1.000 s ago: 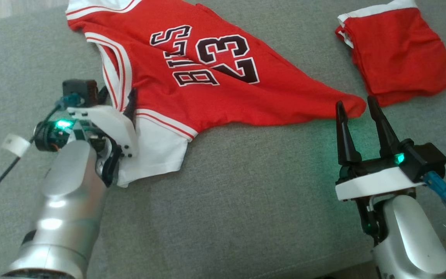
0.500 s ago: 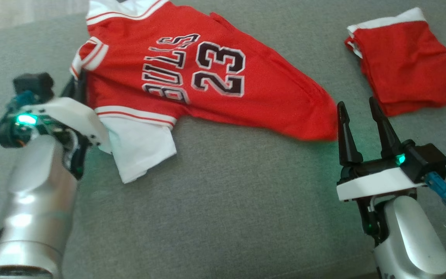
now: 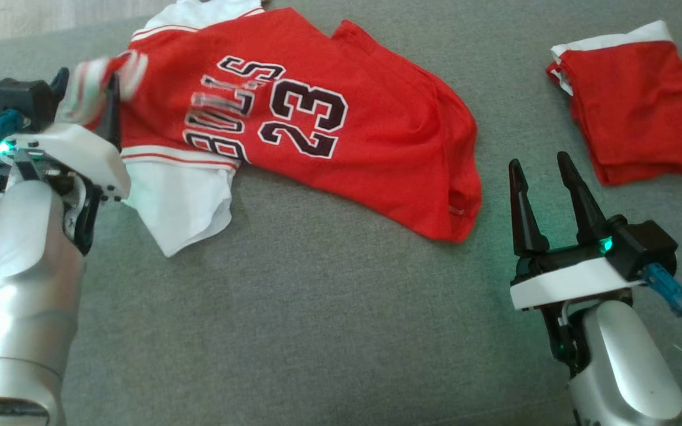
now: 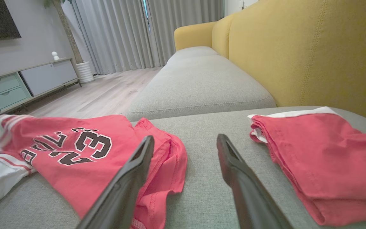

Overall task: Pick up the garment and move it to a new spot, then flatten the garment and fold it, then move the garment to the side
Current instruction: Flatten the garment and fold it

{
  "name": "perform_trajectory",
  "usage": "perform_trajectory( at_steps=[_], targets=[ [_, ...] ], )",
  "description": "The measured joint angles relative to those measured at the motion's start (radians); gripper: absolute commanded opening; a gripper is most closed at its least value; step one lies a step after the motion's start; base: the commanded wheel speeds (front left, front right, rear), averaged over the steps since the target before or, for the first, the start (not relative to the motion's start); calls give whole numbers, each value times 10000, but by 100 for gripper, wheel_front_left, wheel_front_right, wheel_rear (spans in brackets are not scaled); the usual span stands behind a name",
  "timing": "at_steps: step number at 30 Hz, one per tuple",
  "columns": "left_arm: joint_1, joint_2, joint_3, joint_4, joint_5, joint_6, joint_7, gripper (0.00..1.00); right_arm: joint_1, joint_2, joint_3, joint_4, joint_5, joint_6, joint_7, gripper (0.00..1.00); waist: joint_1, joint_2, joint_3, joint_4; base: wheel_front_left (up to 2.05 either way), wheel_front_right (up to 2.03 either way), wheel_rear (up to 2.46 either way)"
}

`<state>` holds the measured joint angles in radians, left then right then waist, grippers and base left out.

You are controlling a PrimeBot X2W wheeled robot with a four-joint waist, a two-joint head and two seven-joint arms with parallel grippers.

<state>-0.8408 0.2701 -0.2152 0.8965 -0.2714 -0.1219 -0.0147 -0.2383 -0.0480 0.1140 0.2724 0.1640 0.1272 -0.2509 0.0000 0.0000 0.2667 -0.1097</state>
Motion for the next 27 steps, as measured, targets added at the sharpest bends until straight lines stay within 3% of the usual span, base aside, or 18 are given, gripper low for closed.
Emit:
perform_trajectory(
  at_steps=[7, 12, 23, 27],
  targets=[
    [224, 69, -82, -309, 23, 88, -1070, 100, 11, 0, 25, 10, -73, 0, 0, 100, -1, 0, -305, 240, 0, 0, 0],
    [1386, 13, 46, -1062, -249, 232, -1973, 100, 58, -2, 56, 35, -153, 0, 0, 100, -1, 0, -682, 480, 0, 0, 0],
    [5447, -1066, 573, -4105, -807, 1049, -2345, 100, 779, -2, 54, 322, -157, 0, 0, 100, -2, 0, -1551, 1080, 0, 0, 0],
    [6305, -1356, 669, -4878, -809, 1055, -2347, 100, 804, 0, 88, 324, -157, 0, 0, 100, -3, 1, -1640, 1168, 0, 0, 0]
  ],
)
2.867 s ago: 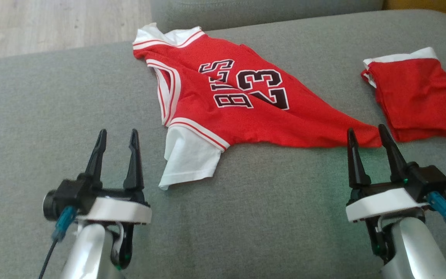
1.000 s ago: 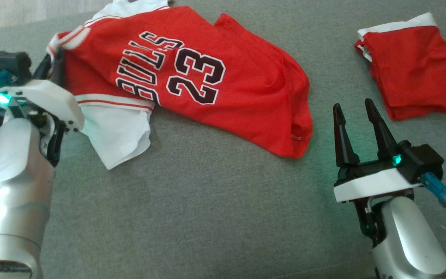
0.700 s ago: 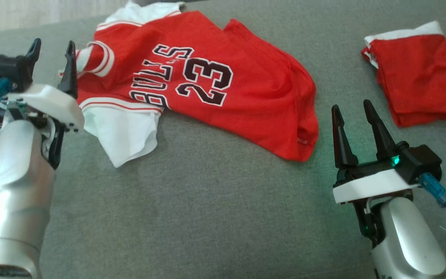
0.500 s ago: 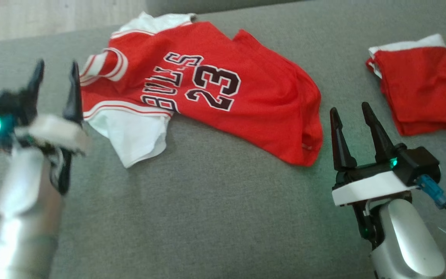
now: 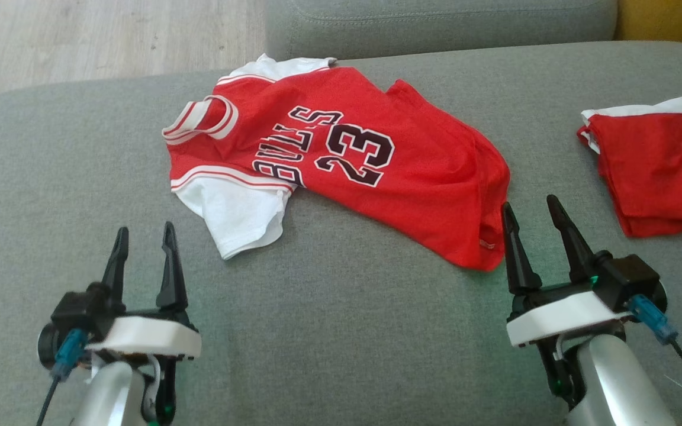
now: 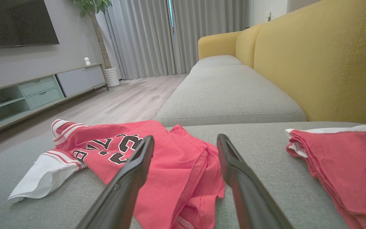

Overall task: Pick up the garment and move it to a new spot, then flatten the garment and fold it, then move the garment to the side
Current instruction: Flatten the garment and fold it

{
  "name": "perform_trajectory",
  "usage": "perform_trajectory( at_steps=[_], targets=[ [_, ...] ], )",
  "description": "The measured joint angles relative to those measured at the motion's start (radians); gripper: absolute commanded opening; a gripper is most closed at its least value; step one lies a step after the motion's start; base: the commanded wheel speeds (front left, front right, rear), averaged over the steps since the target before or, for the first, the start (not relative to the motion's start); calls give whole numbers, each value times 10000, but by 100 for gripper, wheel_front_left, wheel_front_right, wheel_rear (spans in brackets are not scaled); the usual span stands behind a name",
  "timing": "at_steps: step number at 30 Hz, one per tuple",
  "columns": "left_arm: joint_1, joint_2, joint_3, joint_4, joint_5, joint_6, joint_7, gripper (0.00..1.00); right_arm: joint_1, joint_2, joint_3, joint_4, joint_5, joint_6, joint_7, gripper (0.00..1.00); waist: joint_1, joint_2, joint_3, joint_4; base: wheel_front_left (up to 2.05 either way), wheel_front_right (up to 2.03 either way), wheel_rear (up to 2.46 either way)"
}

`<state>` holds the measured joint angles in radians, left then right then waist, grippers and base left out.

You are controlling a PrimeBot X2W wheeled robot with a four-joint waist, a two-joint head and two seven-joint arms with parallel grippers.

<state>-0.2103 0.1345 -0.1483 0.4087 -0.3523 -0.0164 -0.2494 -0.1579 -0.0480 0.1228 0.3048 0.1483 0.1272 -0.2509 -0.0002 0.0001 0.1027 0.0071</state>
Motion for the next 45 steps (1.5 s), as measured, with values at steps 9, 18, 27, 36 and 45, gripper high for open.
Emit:
perform_trajectory(
  at_steps=[9, 18, 27, 36, 45],
  targets=[
    [-90, -151, -174, 274, 2, -109, 410, 100, -6, -2, 13, -69, 0, 0, 0, 100, 3, 0, 368, -99, 0, 0, 0],
    [-1456, -165, -401, 1937, -2, -171, 1423, 100, -266, 0, -4, -238, 0, 0, 0, 100, 4, 0, 988, -457, 0, 0, 0],
    [-2336, -161, -395, 3475, -90, 0, 1703, 100, -376, -2, -42, -288, 0, 0, 0, 100, 4, 0, 1345, -867, 0, 0, 0],
    [-2970, -203, -454, 4316, -267, -282, 1755, 0, -383, -2, -25, -288, 15, 0, 0, 100, 3, 0, 1359, -1082, 0, 0, 0],
    [-2947, 278, -435, 3814, 228, 380, 176, 0, -384, -2, -117, -224, 19, 0, 0, 100, 3, 0, 1090, -907, 0, 0, 0]
  ],
)
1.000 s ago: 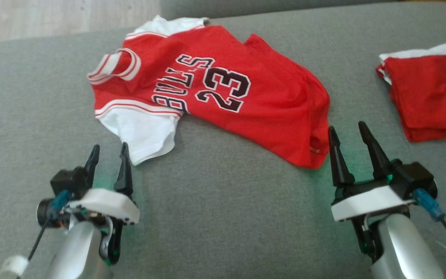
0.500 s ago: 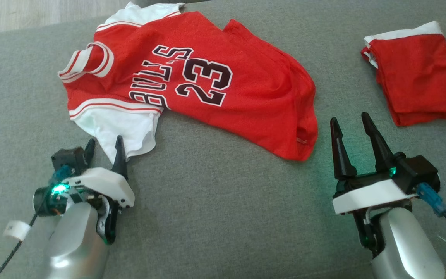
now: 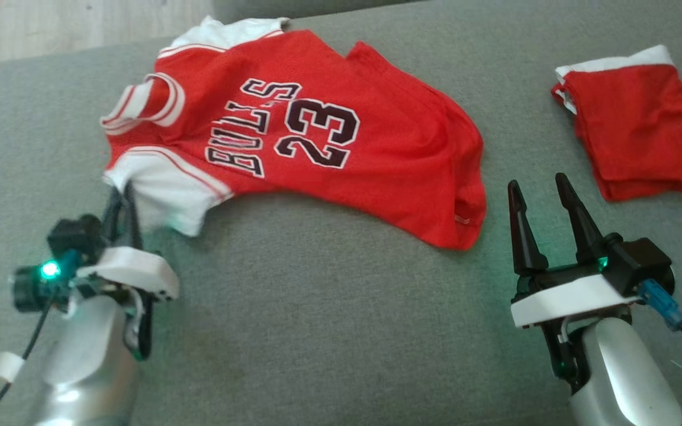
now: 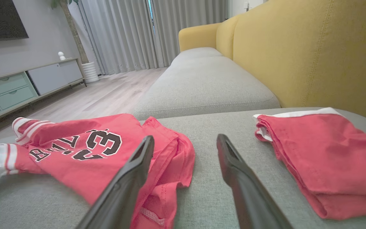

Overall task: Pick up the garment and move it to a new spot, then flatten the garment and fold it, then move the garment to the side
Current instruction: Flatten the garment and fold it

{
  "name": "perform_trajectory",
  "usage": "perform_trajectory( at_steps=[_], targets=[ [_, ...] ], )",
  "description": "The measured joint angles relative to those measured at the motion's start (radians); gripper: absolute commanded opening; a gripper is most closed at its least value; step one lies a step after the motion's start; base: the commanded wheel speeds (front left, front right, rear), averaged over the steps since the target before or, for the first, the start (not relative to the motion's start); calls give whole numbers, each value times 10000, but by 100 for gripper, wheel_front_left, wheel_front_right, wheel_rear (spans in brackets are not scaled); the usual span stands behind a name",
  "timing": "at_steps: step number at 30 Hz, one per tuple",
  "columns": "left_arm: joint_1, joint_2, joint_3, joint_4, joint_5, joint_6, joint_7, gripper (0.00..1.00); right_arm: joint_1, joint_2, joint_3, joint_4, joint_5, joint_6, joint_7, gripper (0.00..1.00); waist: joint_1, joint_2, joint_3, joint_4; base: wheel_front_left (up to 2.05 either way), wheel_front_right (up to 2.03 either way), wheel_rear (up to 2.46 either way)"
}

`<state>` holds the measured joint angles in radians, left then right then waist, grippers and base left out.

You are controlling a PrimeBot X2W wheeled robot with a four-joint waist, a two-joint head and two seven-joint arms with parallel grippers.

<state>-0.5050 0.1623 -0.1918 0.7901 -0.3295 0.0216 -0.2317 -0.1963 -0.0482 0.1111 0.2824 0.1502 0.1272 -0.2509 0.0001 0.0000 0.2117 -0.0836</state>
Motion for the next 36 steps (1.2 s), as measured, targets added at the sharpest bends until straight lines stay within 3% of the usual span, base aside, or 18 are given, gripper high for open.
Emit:
perform_trajectory(
  at_steps=[5, 9, 10, 11, 15, 23, 36],
  targets=[
    [83, 550, -102, -773, 644, 504, -86, 0, 14, 0, -23, 98, 73, 0, 0, 100, -1, 0, -202, 240, 0, 0, 0],
    [638, 819, -972, -1076, 1315, 416, 518, 0, 14, 0, 25, 117, 88, 0, 0, 100, -1, 0, -307, 396, 0, 0, 0],
    [740, 805, -1214, -989, 1415, 286, 930, 44, 15, 0, 52, 128, 88, 0, 0, 100, -1, 0, -316, 409, 0, 0, 0],
    [844, 800, -1423, -884, 1519, 228, 1285, 100, 15, 0, 84, 140, 88, 0, 0, 100, -1, 0, -321, 417, 0, 0, 0],
    [1111, 805, -1582, -802, 1636, 481, 1639, 100, 15, 0, 134, 182, 173, 0, 0, 100, -1, 0, -332, 406, 0, 0, 0],
    [1290, 754, -700, -1691, 917, 1026, 299, 100, 18, 0, 96, 184, 171, 0, 0, 100, -1, 0, -410, 466, 0, 0, 0],
    [2191, 541, -27, -3085, 109, 920, -174, 100, 44, 0, 117, 199, 171, 0, 0, 100, -1, 0, -627, 589, 0, 0, 0]
  ],
)
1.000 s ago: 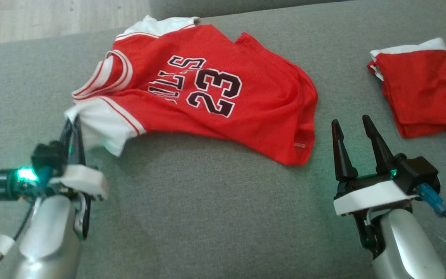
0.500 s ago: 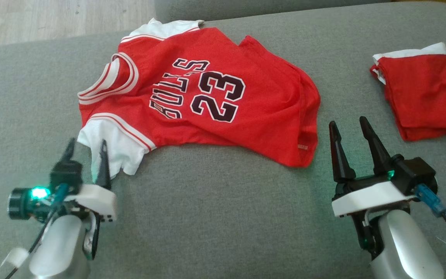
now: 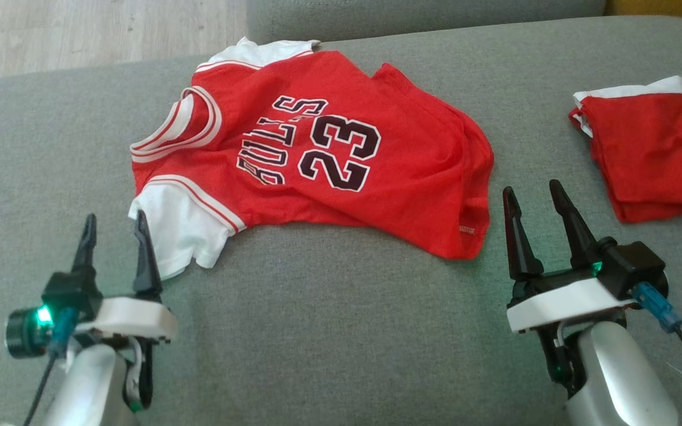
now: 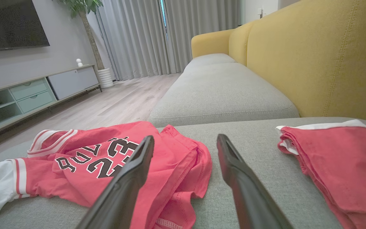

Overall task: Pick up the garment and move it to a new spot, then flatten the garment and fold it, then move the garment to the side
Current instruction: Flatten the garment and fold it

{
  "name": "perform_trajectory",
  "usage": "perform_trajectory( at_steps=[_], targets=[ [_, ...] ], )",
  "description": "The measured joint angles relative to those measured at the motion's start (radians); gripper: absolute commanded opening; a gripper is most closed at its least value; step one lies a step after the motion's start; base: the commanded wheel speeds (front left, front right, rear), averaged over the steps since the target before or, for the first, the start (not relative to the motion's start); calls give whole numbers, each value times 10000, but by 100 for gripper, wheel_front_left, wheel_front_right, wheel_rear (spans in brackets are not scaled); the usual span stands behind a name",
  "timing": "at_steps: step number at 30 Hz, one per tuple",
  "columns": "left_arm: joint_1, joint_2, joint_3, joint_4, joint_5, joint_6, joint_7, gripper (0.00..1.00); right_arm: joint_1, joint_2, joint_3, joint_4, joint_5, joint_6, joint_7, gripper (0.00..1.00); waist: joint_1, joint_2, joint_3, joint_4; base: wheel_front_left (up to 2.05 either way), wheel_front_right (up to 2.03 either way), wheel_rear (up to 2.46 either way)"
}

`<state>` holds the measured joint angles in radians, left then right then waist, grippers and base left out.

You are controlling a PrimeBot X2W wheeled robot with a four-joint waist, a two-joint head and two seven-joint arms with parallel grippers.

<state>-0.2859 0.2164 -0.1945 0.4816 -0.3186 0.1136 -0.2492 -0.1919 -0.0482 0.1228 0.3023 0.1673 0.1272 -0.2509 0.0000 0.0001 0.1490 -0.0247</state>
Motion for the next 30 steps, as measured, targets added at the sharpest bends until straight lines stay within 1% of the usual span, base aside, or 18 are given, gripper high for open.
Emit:
perform_trajectory(
  at_steps=[5, 9, 14, 17, 19, 22, 26, 30],
  targets=[
    [338, -130, -4, -13, -81, -8, 0, 100, 13, 0, 13, 36, 0, 0, 0, 100, 0, 0, -94, 26, 0, 0, 0],
    [492, -251, -38, -100, -92, -257, 0, 100, 16, 0, 6, 44, -2, 0, 0, 100, 0, 0, -153, 51, 0, 0, 0],
    [485, -420, -178, -222, -86, -347, -2, 100, 5, 0, -67, 98, -134, 0, 0, 100, 0, 0, -84, 205, 0, 0, 0],
    [484, -499, -328, -270, -54, -405, -2, 100, -127, 0, -146, 399, -146, 0, 12, 100, 0, 0, 34, 331, 0, 0, 0],
    [462, -594, -364, -293, -54, -447, -2, 100, -477, 2, -238, 798, -119, 0, 247, 100, 1, 0, 152, 418, 0, 0, 0],
    [430, -711, -439, -303, 27, -527, -2, 100, -1469, -2, -533, 1689, -75, 0, 959, 100, 1, 0, 361, 578, 0, 0, 0],
    [163, -842, -683, -194, 107, -627, -8, 100, -2999, -21, -1189, 3216, -104, 0, 1937, 100, 1, 0, 652, 866, 0, 0, 0],
    [-296, -1047, -832, -84, 184, -796, -19, 100, -4138, -144, -1783, 4748, -380, 0, 2591, 100, 2, 0, 930, 1209, 0, 0, 0]
  ],
)
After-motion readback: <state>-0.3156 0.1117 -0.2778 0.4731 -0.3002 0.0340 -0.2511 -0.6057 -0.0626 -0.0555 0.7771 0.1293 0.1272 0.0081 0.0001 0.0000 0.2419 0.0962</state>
